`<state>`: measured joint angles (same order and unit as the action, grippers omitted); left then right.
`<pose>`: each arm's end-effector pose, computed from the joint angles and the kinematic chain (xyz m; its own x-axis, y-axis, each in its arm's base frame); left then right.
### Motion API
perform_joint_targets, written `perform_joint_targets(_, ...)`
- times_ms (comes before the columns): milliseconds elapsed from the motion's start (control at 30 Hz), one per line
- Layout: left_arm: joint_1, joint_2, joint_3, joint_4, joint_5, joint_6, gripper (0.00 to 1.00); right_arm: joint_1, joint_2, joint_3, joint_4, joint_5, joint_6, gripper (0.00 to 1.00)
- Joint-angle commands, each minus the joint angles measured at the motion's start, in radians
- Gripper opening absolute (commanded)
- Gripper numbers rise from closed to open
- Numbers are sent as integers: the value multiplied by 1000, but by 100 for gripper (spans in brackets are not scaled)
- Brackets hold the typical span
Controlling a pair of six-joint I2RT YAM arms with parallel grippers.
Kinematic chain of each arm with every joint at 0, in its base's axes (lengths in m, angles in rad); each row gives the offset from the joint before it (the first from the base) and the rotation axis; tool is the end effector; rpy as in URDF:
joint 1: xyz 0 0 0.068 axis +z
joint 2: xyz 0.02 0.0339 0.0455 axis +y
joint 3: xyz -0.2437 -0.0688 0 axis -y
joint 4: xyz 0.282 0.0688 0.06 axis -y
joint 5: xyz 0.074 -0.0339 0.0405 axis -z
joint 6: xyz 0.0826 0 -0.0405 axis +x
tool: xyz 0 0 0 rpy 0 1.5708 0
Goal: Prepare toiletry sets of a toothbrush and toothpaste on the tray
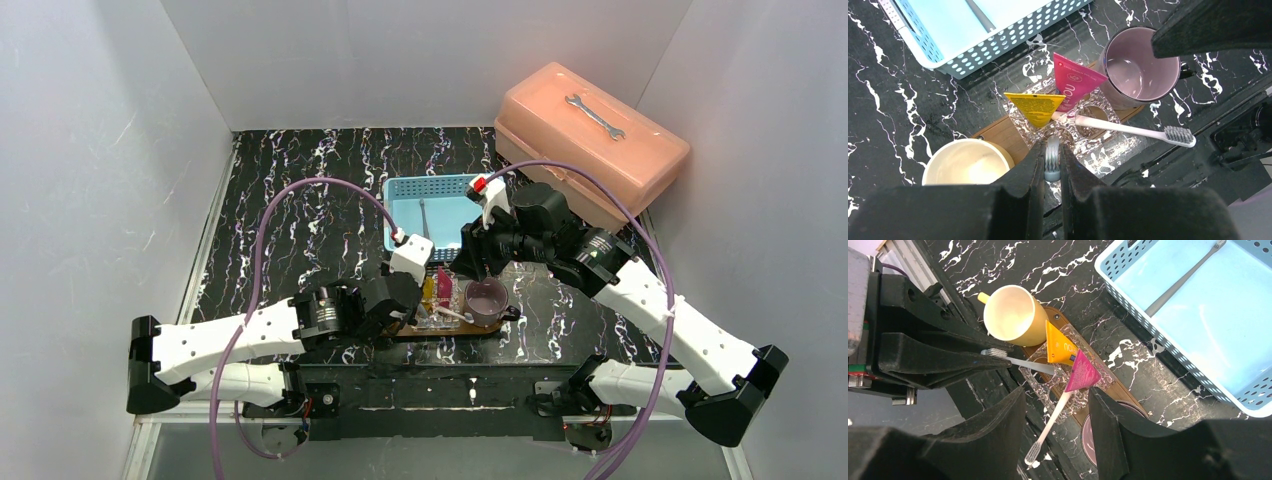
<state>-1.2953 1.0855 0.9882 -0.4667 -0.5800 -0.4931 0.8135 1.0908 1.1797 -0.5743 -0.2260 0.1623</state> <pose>0.1289 -0.2896 0.2849 -0.4495 0.1345 -0.8831 0.5292 0.8365 -0.1420 0.2062 0.2450 0.3424 -0.4527 -0.2497 -0.8560 -0.7815 0.5733 0.2461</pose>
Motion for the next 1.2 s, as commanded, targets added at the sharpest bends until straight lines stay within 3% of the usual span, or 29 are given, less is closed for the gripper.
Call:
perform_joint_targets(0, -6, -5, -23, 46, -63, -18, 0, 0, -14, -9, 40, 16, 8, 57)
perform_joint_targets(700, -22, -2, -45, 77, -97, -5, 0, 0, -20, -26, 49, 11, 11, 58)
perform_joint_targets(1167, -46, -16, -72, 63, -106, -23, 12, 0, -34, -45, 48, 11, 24, 60)
